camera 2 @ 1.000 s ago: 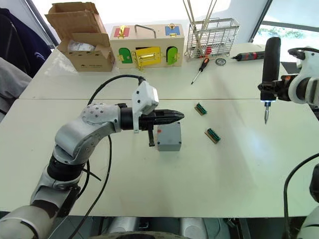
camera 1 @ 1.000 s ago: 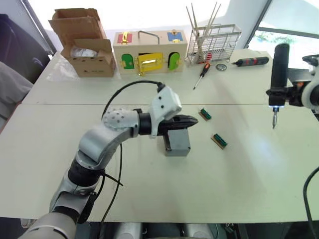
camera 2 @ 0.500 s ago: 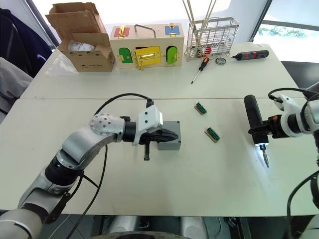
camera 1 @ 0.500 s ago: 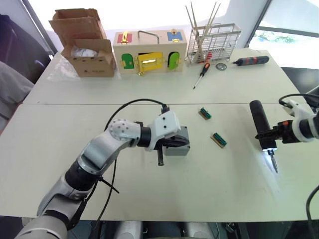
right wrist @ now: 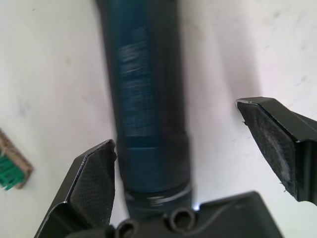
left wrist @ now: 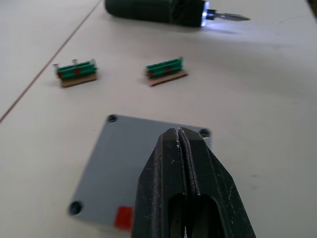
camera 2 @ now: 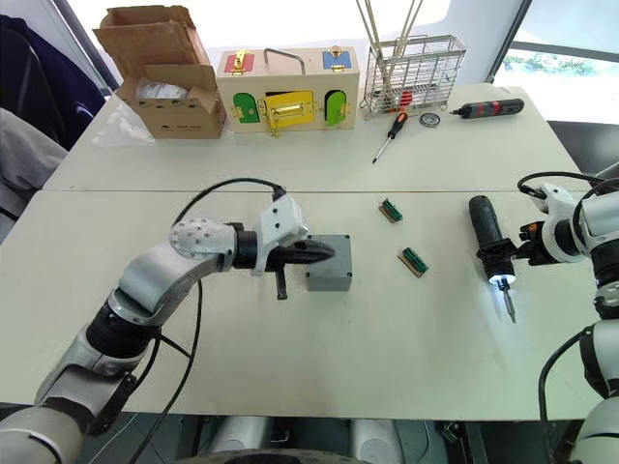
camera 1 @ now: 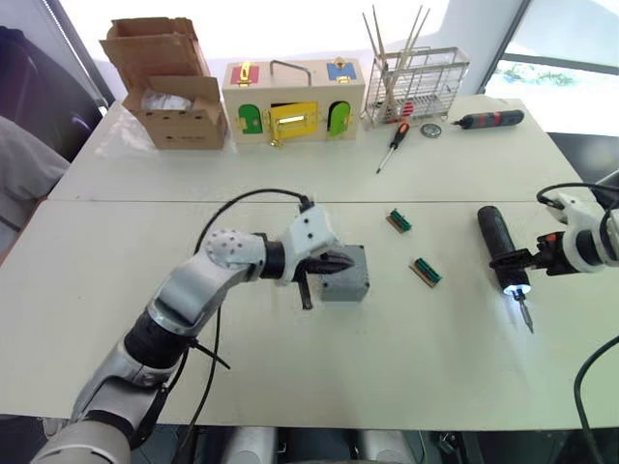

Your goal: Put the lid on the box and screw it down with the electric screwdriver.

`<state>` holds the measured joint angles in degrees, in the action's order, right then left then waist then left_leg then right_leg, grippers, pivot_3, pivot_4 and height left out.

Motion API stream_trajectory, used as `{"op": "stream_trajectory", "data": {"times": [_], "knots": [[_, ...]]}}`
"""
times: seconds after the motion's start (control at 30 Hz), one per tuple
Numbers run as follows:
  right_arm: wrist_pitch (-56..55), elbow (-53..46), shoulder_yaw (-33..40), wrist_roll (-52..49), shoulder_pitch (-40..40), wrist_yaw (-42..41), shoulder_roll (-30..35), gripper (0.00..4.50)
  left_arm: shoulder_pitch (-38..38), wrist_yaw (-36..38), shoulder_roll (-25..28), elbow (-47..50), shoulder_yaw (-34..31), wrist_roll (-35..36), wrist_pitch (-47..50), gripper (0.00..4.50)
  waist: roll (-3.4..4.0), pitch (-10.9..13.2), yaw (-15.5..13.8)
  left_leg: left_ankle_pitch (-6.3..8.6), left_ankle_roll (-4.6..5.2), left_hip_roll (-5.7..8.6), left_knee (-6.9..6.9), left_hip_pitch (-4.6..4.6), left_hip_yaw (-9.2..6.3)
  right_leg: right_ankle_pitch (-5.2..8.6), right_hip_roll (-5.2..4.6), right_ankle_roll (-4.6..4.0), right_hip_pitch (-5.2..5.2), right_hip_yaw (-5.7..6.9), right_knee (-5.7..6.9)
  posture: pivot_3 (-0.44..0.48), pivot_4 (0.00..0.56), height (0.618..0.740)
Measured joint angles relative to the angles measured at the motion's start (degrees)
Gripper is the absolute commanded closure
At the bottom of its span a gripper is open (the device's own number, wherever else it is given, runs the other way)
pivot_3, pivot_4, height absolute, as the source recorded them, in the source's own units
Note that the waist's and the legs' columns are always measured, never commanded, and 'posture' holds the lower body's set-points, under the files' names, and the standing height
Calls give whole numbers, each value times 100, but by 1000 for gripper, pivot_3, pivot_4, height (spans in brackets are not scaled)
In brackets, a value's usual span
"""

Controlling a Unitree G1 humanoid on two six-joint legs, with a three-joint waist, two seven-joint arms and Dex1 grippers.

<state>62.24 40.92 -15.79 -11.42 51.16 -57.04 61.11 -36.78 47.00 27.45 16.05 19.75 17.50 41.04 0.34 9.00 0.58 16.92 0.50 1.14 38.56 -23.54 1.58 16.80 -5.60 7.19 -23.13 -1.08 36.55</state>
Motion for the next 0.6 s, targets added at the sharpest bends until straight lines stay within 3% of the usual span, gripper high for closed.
{"op": "stream_trajectory", "data": {"times": [0.13, 0.23, 0.33, 0.47, 0.6], "knots": [[-1048, -273, 735, 87, 412, 469, -116, 41, -217, -17, 483, -394, -435, -163, -156, 4500, 3, 2, 28, 1, -1, -2, 6, -1, 1, 1, 3, 2, -13, 0, 19, 0, 150, 740], [-1414, -2344, 1305, -517, -234, -64, -181, 41, -100, 323, 1068, -564, -392, -356, -275, 4500, -2, 0, 29, 0, -2, -8, -19, 6, -12, 2, 9, 3, -20, 12, 48, 0, 150, 740], [-1511, -4420, 1328, -1132, -1621, -597, -284, 41, 183, 720, 1344, -588, -68, -485, -372, 4500, -8, 0, -85, -3, -8, -3, -18, 1, -34, 2, 7, 3, -15, 25, 54, 0, 150, 740], [-1562, -5842, 926, -1223, -3010, -713, -265, 41, 397, 902, 1250, -576, 129, -502, -374, 4500, -6, 3, -198, 24, 41, 7, 77, -53, -37, 3, 1, 3, -15, 17, 51, 0, 150, 740], [-1368, -6372, 922, -1362, -3226, -412, -568, 41, 419, 896, 943, -520, 342, -574, -375, 4500, -8, 2, -144, 48, 80, 10, 136, -52, -35, 3, -1, 3, 7, 10, 54, 0, 150, 740]]}}
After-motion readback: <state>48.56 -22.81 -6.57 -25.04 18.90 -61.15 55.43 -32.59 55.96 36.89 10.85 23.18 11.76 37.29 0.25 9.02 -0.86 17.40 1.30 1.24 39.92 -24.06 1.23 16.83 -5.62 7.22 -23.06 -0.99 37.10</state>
